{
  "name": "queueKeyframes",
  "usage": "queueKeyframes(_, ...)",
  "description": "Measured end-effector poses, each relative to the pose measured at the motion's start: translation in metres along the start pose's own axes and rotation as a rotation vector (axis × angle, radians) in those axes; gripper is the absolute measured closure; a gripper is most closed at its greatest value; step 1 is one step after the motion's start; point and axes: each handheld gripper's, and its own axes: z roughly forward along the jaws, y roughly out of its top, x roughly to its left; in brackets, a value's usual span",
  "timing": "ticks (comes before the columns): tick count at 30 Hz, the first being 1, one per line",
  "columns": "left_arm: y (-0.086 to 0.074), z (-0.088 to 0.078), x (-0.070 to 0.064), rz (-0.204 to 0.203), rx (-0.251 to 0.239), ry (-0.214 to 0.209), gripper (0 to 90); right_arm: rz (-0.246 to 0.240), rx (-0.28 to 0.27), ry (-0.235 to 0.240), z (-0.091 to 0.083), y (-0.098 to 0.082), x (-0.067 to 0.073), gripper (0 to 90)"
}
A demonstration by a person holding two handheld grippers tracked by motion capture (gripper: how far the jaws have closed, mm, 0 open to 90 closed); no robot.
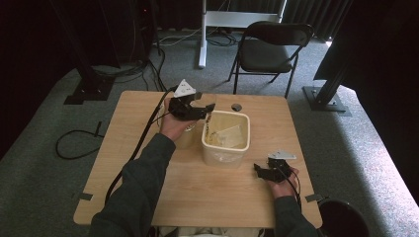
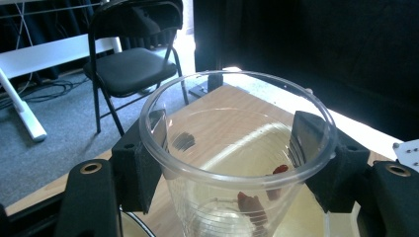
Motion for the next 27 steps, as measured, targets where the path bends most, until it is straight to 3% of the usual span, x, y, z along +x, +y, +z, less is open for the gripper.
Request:
queueKeyframes(2,0.0,0.001,-0.001,0.002,-0.001,-0.005,32.5,-0.001,0.0,0.0,0.0,0.0,0.0,28.3)
queueKeyframes(6,0.003,0.006,-0.008,0.047,0.023,-0.004,32.1,-0.001,0.0,0.001,0.0,0.0,0.0,28.3)
queueKeyframes(12,0.007,0.012,-0.01,0.001,-0.016,-0.018,32.2,-0.001,0.0,0.001,0.0,0.0,0.0,28.3)
queueKeyframes(27,0.0,0.028,-0.015,-0.005,-0.013,-0.027,31.5,-0.002,0.0,0.003,0.0,0.0,0.0,28.3)
